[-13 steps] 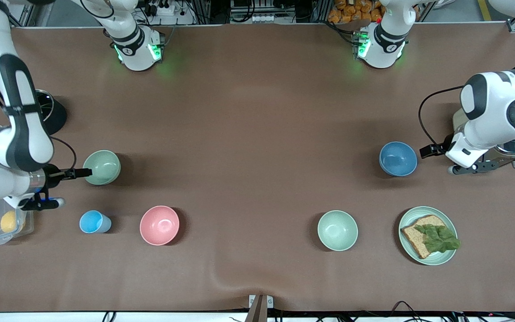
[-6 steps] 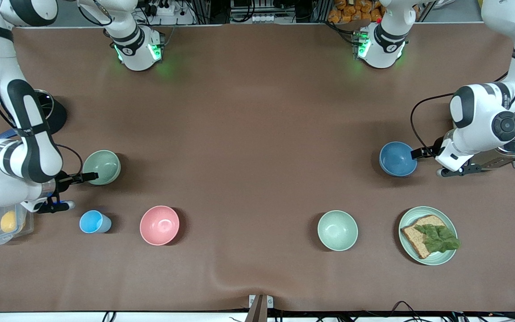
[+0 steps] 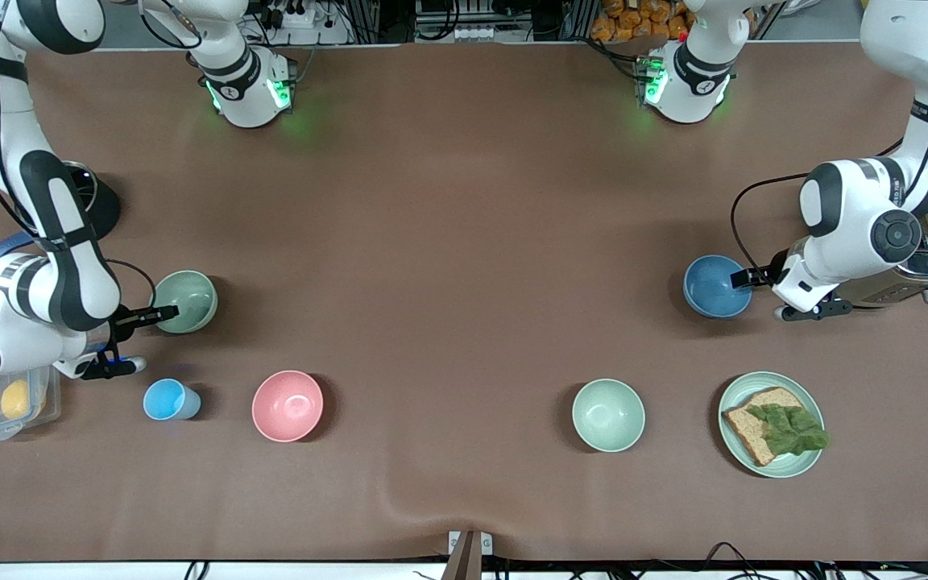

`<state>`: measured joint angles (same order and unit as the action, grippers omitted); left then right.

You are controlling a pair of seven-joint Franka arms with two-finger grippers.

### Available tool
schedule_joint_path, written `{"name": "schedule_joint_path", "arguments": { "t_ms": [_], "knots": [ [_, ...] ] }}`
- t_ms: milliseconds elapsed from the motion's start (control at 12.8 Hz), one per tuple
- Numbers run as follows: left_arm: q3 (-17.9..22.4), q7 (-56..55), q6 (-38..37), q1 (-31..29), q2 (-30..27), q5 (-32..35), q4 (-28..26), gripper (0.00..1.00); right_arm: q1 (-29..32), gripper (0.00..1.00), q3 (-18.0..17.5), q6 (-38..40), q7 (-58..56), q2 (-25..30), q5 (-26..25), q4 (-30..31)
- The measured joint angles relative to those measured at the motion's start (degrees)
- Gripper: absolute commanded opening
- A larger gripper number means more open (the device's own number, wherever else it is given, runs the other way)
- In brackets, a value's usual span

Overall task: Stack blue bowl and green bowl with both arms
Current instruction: 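Grasp the green bowl with the right gripper while the left grasps the blue bowl, then slide the green bowl with the right gripper while the left drags the blue bowl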

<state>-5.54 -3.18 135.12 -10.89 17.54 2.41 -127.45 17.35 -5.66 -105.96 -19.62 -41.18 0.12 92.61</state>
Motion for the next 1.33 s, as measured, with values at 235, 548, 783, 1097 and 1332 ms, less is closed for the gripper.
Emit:
{"name": "schedule_joint_path", "arguments": {
  "t_ms": [235, 548, 783, 1097, 1332],
  "knots": [
    [-0.01, 0.05, 0.08, 0.0, 0.8, 0.0, 0.0, 0.56, -0.02, 0.0, -0.42, 1.25, -1.17, 0.34, 0.12, -0.32],
    [-0.03, 0.08, 0.4, 0.0, 1.48, 0.0, 0.0, 0.15, -0.37, 0.0, -3.04, 4.7, -1.34, 2.32, 0.14, -2.64],
    [-0.05, 0.09, 0.63, 0.0, 1.84, -0.01, 0.03, 0.0, -0.54, 0.0, -6.16, 8.26, -1.34, 5.84, 0.22, -3.54],
    [-0.32, 1.03, 0.44, 0.0, 1.33, -0.56, 0.64, 0.0, -1.0, 0.0, -14.8, 8.58, -1.19, 6.93, 3.77, -3.57],
    [-0.34, 1.03, 0.67, -0.02, 1.17, -0.56, 2.31, 0.0, -6.47, 0.0, -16.95, 5.12, -0.14, 6.93, 5.25, -3.64]
  ]
}}
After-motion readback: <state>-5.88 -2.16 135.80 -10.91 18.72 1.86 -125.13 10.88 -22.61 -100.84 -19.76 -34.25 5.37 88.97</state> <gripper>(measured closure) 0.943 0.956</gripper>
